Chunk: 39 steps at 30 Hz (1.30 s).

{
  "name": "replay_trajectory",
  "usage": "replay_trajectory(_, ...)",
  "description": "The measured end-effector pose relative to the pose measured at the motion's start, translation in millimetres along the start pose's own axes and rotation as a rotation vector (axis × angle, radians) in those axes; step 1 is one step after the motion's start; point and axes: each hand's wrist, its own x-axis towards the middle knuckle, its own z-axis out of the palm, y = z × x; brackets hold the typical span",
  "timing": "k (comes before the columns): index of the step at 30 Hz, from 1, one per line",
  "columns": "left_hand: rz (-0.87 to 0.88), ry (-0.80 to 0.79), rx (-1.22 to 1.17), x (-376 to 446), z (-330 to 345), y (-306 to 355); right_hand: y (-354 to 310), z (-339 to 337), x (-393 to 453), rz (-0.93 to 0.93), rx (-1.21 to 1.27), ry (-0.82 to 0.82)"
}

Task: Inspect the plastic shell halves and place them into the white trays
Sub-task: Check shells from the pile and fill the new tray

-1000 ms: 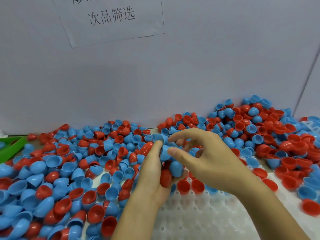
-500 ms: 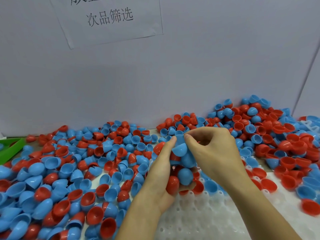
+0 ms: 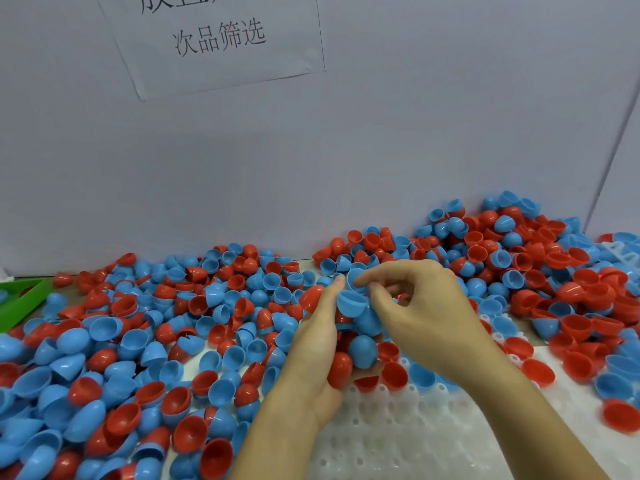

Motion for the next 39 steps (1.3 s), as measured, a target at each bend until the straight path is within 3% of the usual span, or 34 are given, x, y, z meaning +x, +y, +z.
replay_trajectory(3,0.023,0.004,0.046,-1.3,-0.5,1.2,-2.0,-5.2,-1.1,-0.025,-0.079,-0.097)
replay_trajectory(11,0.111,0.067,0.18,-3.0,1.6,1.0,-9.6,-16.7,-2.3,0.021,-0.205,-0.146)
replay_trajectory(17,0.066,0.02,0.057,-4.5,0.7,6.5,-14.8,-23.6,0.7,0.062,-0.039,-0.057)
replay_trajectory(22,0.126,0.009,-0.033,-8.7,-10.7,18.4,-13.8,-30.2,1.0,0.151,0.157,-0.055)
replay_trajectory(35,0.304,0.239,-0.089,-21.6,-59.4,54.3,-10.7,0.6,-6.7,0.308,0.128,-0.368)
replay_trajectory(39,0.283,0.243,-0.048,-17.4,-52.2,47.5,-17.3,19.2,-12.7,0.313,0.257,-0.345)
